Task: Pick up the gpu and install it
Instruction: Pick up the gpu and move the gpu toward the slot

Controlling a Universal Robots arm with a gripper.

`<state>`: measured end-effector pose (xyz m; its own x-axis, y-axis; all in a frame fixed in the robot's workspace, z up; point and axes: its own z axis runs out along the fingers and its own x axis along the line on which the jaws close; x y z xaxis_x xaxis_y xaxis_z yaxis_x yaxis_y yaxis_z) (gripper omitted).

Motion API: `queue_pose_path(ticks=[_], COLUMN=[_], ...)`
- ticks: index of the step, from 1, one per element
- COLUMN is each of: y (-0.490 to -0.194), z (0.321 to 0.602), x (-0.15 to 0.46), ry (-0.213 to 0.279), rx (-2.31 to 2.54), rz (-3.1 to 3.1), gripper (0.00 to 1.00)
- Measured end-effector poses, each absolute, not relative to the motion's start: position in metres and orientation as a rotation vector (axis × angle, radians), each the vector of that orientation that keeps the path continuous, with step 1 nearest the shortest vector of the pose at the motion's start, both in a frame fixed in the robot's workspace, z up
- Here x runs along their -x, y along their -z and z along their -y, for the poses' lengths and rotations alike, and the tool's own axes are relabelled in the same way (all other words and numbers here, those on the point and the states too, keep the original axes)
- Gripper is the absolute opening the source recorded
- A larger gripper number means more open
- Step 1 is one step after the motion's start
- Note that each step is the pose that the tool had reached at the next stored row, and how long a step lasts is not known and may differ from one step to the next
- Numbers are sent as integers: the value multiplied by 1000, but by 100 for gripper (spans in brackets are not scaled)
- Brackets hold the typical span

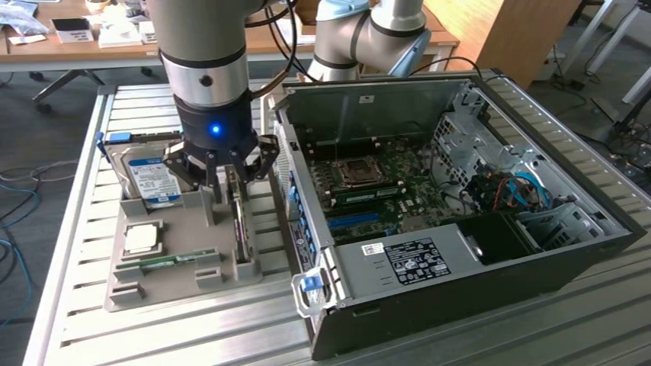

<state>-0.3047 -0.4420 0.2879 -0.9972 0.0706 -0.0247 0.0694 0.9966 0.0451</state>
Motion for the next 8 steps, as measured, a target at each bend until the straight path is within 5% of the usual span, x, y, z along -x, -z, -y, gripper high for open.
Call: queue_pose_path(ticks=[8], y=[-287], z=[442], x=[305], ry=[-69], rx=[-109], rz=[-3113], gripper=[42])
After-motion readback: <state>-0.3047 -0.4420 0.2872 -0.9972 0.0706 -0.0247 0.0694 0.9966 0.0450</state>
